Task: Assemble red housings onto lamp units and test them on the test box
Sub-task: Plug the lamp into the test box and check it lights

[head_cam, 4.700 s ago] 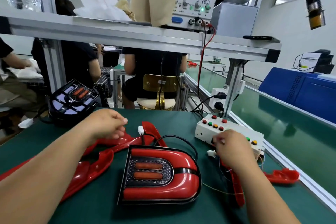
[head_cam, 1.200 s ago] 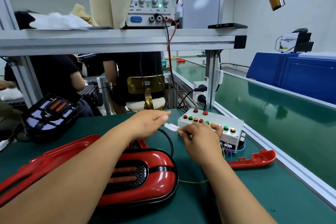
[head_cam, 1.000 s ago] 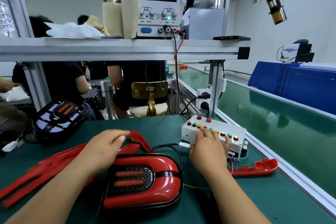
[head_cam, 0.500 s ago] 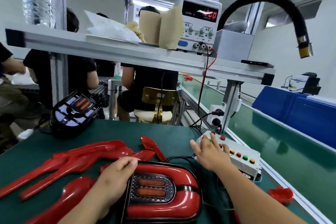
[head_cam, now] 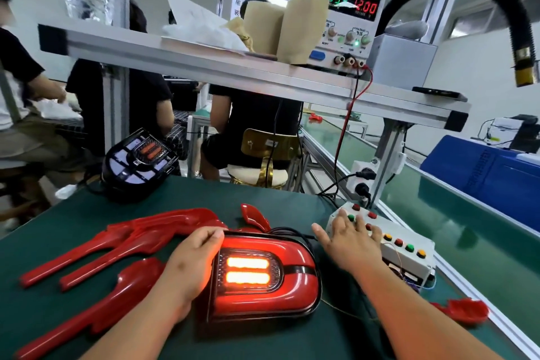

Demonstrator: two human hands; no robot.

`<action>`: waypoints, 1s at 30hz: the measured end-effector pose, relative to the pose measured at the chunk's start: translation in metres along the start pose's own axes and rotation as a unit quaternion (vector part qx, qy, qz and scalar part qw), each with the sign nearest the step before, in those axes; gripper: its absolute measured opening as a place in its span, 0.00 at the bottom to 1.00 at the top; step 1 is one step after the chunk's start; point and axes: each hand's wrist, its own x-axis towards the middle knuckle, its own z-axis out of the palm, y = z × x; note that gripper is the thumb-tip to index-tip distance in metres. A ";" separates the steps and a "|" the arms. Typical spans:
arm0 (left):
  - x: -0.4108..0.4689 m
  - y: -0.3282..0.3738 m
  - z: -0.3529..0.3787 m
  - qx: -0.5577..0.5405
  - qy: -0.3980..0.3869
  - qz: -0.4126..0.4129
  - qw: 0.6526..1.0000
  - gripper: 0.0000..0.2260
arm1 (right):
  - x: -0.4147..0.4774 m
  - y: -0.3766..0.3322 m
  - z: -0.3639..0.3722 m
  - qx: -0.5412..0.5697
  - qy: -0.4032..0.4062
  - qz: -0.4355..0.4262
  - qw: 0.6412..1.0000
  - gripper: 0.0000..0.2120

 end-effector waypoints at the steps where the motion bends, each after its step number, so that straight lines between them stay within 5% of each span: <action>1: 0.001 -0.001 0.000 -0.003 -0.003 -0.002 1.000 0.08 | 0.000 0.001 0.000 -0.007 0.004 -0.006 1.000 0.41; 30: 0.012 -0.013 -0.001 -0.026 -0.016 -0.006 1.000 0.08 | 0.003 0.004 -0.006 -0.009 0.007 -0.039 0.999 0.37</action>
